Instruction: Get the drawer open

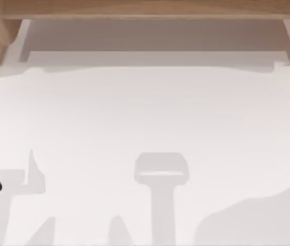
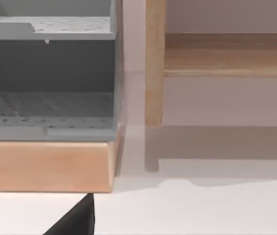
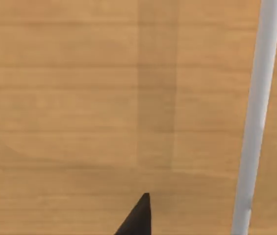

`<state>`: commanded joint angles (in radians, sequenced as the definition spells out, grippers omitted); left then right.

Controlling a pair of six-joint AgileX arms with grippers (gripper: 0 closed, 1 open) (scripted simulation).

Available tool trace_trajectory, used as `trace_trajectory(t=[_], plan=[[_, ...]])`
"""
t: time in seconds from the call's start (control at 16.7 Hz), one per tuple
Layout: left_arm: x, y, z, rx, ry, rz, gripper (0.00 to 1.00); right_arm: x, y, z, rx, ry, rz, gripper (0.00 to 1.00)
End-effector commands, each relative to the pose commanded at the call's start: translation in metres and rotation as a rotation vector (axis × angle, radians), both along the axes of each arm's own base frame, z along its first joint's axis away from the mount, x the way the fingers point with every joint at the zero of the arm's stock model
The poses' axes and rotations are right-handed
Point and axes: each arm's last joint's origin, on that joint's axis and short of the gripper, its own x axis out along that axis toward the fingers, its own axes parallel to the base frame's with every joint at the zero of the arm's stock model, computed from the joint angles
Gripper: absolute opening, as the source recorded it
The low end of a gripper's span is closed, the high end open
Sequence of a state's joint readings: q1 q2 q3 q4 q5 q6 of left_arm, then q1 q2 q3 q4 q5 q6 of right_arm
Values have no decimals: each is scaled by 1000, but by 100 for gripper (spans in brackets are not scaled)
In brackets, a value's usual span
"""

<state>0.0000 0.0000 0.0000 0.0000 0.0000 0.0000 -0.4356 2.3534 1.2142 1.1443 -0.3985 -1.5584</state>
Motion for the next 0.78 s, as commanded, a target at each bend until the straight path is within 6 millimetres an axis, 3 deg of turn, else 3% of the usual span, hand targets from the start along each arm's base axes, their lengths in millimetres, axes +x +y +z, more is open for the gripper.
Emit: trace_trajectory(t=[0.36, 0.78], plan=[[0, 0, 0, 0, 0, 0, 100, 0, 0, 0, 0, 0, 0, 2], [0, 0, 0, 0, 0, 0, 100, 0, 0, 0, 0, 0, 0, 0]])
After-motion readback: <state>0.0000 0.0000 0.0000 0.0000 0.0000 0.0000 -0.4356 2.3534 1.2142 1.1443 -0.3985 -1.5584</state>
